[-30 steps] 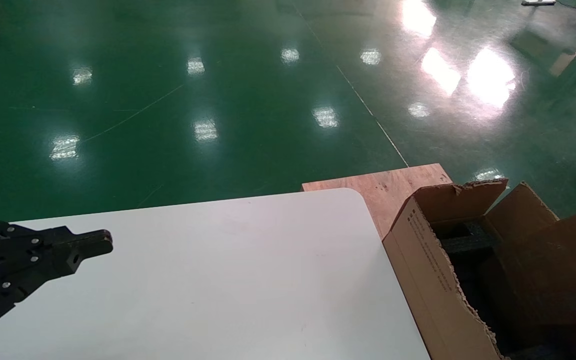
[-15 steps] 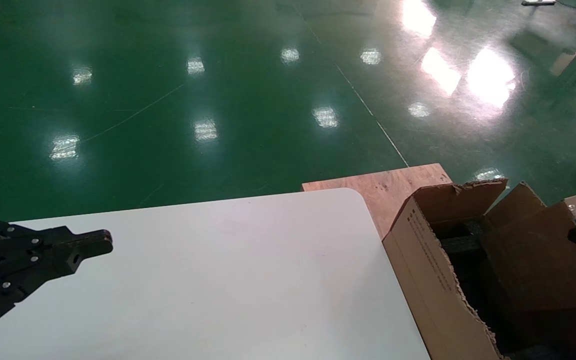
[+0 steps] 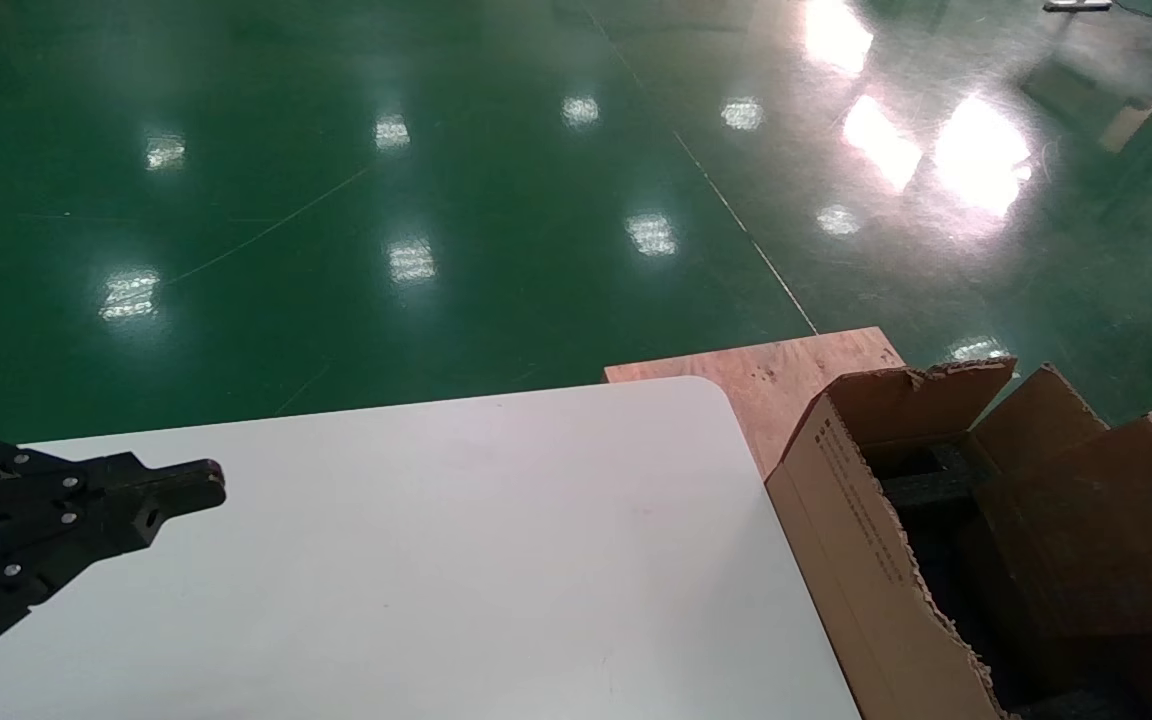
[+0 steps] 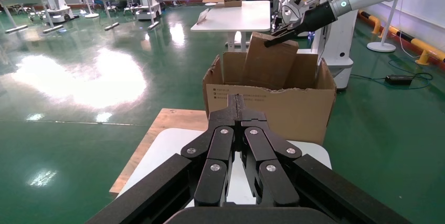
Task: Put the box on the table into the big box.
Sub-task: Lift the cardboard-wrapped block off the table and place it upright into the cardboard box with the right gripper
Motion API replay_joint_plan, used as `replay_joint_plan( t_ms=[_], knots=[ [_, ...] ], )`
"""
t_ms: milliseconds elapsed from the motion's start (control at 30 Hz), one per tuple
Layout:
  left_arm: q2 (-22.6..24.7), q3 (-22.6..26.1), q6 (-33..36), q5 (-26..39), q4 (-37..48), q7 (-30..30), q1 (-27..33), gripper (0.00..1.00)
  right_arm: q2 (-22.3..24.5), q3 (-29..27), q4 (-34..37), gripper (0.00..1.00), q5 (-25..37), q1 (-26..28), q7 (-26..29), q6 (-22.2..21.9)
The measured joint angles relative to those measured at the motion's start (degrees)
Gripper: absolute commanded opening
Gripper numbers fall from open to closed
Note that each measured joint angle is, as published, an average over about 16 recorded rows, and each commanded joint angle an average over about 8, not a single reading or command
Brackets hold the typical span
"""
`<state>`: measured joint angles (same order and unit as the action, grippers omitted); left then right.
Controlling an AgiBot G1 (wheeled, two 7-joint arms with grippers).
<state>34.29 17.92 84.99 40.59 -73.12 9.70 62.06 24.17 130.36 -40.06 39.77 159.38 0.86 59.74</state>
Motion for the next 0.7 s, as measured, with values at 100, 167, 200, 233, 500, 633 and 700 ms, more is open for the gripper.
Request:
replay_joint_plan(
  t_ms=[100, 167, 200, 233, 500, 633, 700],
  knots=[
    [0.0, 0.01, 0.0, 0.0, 0.0, 0.0, 0.0, 0.0, -0.52, 0.1, 0.47, 0.0, 0.14, 0.04, -0.31, -0.11],
    [0.0, 0.01, 0.0, -0.01, 0.0, -0.01, 0.0, 0.0, -0.89, 0.35, 0.82, 0.0, 0.24, 0.2, -0.52, -0.13],
    [0.0, 0.01, -0.01, -0.01, 0.0, -0.01, 0.0, 0.0, -1.07, 0.53, 1.0, 0.0, 0.28, 0.32, -0.61, -0.11],
    [-0.01, 0.01, -0.01, -0.01, 0.0, -0.01, 0.0, 0.0, -1.24, 0.75, 1.19, 0.0, 0.31, 0.47, -0.7, -0.08],
    [-0.01, 0.03, -0.01, -0.02, 0.0, -0.02, 0.01, 0.0, -2.21, 3.85, 2.5, 0.0, 0.26, 2.47, -1.4, -0.04],
    [-0.02, 0.04, -0.02, -0.03, 0.0, -0.02, 0.01, 0.0, -2.33, 5.84, 3.02, 0.0, -0.19, 3.46, -1.68, -0.29],
    [-0.02, 0.04, -0.02, -0.03, 0.0, -0.02, 0.01, 0.0, -2.34, 6.85, 3.26, 0.0, -0.52, 3.86, -1.81, -0.52]
  ],
)
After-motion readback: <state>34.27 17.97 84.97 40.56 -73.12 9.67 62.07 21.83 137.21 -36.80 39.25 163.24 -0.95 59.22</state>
